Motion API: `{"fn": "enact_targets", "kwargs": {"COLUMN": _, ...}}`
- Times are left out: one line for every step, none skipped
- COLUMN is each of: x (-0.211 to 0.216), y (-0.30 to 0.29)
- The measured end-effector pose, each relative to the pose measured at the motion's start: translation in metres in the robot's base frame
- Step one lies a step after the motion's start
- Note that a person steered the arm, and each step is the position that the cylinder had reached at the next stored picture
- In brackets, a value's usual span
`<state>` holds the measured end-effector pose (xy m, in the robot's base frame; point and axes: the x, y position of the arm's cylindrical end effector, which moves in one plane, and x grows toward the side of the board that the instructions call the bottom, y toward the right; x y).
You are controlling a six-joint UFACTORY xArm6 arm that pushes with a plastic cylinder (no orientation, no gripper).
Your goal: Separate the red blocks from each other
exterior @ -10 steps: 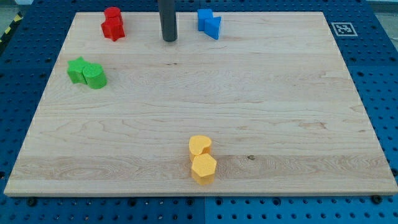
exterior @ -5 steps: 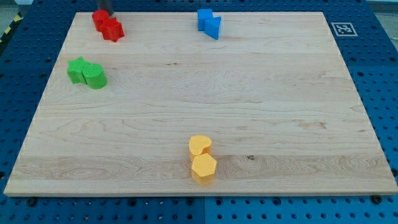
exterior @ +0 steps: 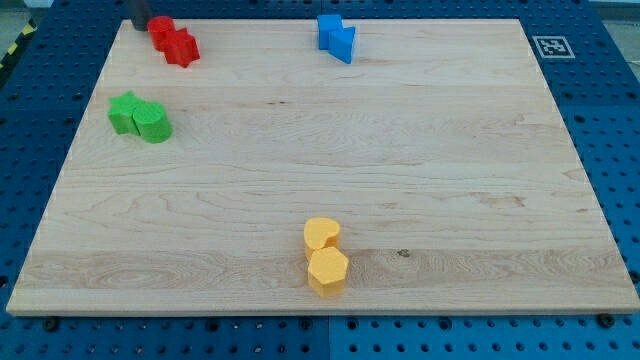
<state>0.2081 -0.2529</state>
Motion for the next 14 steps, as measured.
{"fn": "enact_targets", "kwargs": {"x": 0.01, "y": 0.025}}
{"fn": "enact_targets", "kwargs": {"x": 0.017, "y": 0.041}}
{"fn": "enact_targets", "kwargs": {"x": 0.032, "y": 0.041}}
{"fn": "enact_targets", "kwargs": {"x": 0.042, "y": 0.048}}
{"fn": "enact_targets", "kwargs": {"x": 0.042, "y": 0.074}}
{"fn": "enact_targets", "kwargs": {"x": 0.042, "y": 0.094}}
{"fn": "enact_targets", "kwargs": {"x": 0.042, "y": 0.115}}
{"fn": "enact_targets", "kwargs": {"x": 0.042, "y": 0.118}}
{"fn": "enact_targets", "kwargs": {"x": 0.038, "y": 0.123}}
{"fn": "enact_targets", "kwargs": {"x": 0.015, "y": 0.134}}
{"fn": "enact_targets", "kwargs": {"x": 0.006, "y": 0.137}}
{"fn": "enact_targets", "kwargs": {"x": 0.014, "y": 0.138}}
{"fn": "enact_targets", "kwargs": {"x": 0.037, "y": 0.145}}
{"fn": "enact_targets", "kwargs": {"x": 0.042, "y": 0.181}}
